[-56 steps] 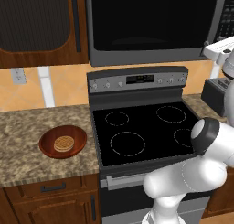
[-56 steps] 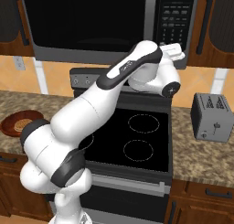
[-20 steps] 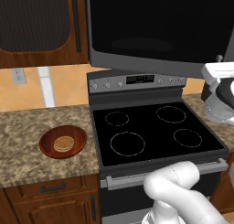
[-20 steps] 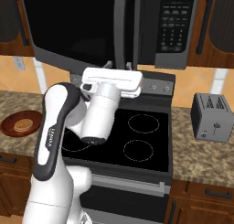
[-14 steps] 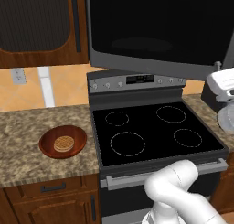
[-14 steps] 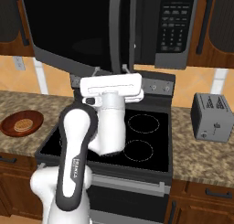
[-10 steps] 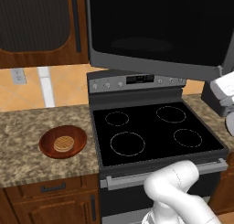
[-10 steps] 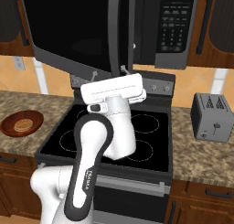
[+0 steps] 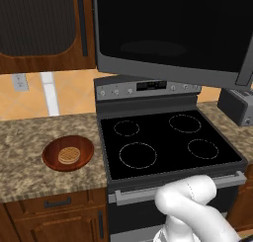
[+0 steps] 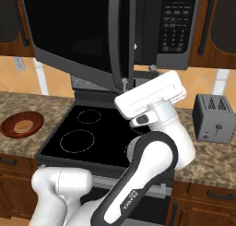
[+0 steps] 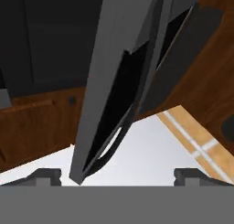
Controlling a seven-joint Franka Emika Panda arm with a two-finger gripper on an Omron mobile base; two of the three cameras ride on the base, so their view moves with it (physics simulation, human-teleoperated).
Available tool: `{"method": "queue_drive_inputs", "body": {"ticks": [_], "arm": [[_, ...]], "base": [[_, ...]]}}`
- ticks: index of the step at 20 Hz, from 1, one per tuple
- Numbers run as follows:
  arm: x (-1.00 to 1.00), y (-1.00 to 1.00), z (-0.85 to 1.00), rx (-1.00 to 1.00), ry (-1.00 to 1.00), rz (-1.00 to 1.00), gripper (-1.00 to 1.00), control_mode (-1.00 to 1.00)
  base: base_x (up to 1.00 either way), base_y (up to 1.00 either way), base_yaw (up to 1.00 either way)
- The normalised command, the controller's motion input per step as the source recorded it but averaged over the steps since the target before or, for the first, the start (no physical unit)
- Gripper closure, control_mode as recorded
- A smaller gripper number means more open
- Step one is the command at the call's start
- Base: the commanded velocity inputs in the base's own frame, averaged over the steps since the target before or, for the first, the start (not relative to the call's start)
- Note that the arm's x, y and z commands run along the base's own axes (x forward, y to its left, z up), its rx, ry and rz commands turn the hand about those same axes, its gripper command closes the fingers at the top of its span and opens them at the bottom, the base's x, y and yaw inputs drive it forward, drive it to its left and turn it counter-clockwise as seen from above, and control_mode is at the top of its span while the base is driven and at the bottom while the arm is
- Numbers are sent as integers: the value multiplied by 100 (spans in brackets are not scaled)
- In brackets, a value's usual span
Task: Open the microwave, place the bowl with waffle inside the microwave, then close the microwave door and turn it on.
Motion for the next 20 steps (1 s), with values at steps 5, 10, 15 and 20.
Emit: {"method": "queue_drive_inputs", "body": {"ticks": [5, 10, 15, 20], "arm": [[97, -2, -56, -18, 6, 0, -100, -100], [92, -9, -42, -30, -16, 8, -100, -100], [23, -1, -2, -24, -34, 18, -100, -100], [-26, 56, 9, -23, -46, 21, -100, -100]], "base": [[0, 0, 0], [0, 0, 0], [0, 0, 0], [0, 0, 0]]}}
